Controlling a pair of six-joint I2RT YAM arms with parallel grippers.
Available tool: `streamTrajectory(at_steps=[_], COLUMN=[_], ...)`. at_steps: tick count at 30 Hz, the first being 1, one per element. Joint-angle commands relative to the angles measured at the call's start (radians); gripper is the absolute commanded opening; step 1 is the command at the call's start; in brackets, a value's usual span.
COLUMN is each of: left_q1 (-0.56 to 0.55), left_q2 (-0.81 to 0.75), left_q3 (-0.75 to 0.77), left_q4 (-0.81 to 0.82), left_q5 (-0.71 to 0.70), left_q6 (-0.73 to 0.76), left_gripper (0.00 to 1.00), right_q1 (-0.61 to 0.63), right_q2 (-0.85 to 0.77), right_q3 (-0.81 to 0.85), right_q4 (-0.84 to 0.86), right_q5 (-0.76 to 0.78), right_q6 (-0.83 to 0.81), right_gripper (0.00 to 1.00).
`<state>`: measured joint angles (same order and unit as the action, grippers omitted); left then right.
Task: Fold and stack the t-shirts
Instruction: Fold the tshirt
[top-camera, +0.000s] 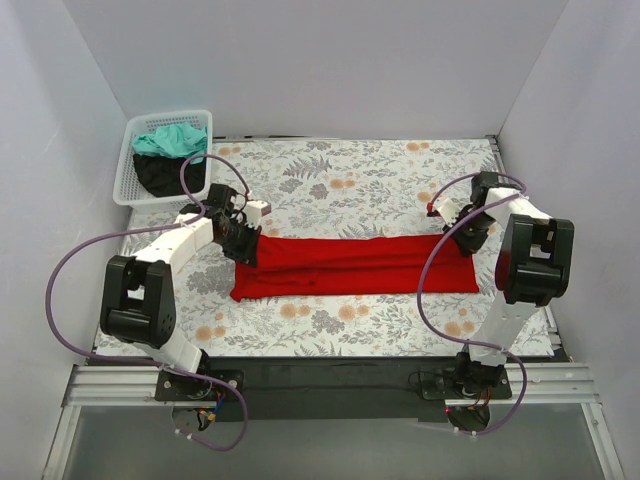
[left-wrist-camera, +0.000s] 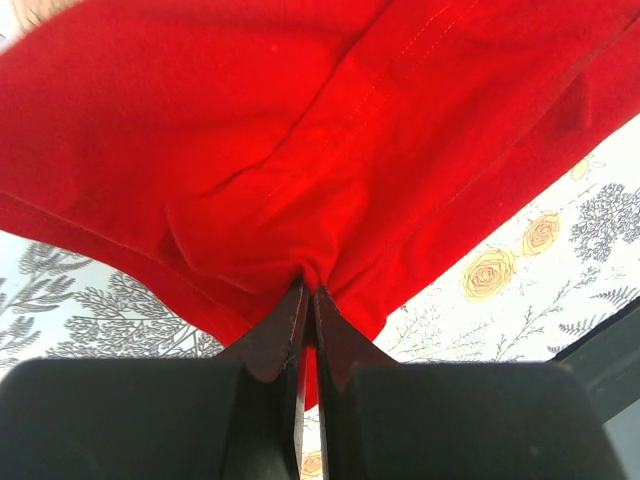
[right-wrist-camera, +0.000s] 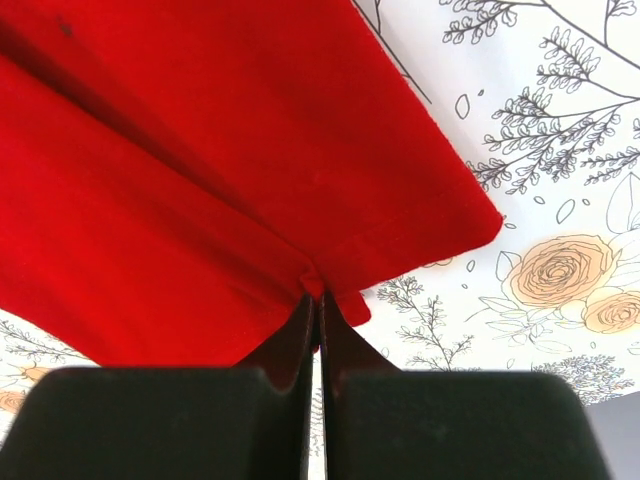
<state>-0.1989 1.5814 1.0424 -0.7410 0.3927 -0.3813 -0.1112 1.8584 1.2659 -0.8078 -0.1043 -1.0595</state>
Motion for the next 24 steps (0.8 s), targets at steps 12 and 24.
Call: streamTrajectory(at_steps=[12,24], left_q1=[0.004,0.006], left_q2=[-0.031,-0.127], left_q3=[-0.034,0.024], left_q4=[0.008,-0.054], left_q5=[-0.032,0.070], left_q6=[0.038,0.111], left_gripper=[0.11,0.32], right_q1=[-0.012,-0.012], right_q2=[-0.065,-0.192], right_q3=[-0.036,-0.119], right_q4=[0.001,-0.011], right_q5=[0.064,0.100], right_q6=[-0.089,-0.183], right_gripper=[0.12,0.31])
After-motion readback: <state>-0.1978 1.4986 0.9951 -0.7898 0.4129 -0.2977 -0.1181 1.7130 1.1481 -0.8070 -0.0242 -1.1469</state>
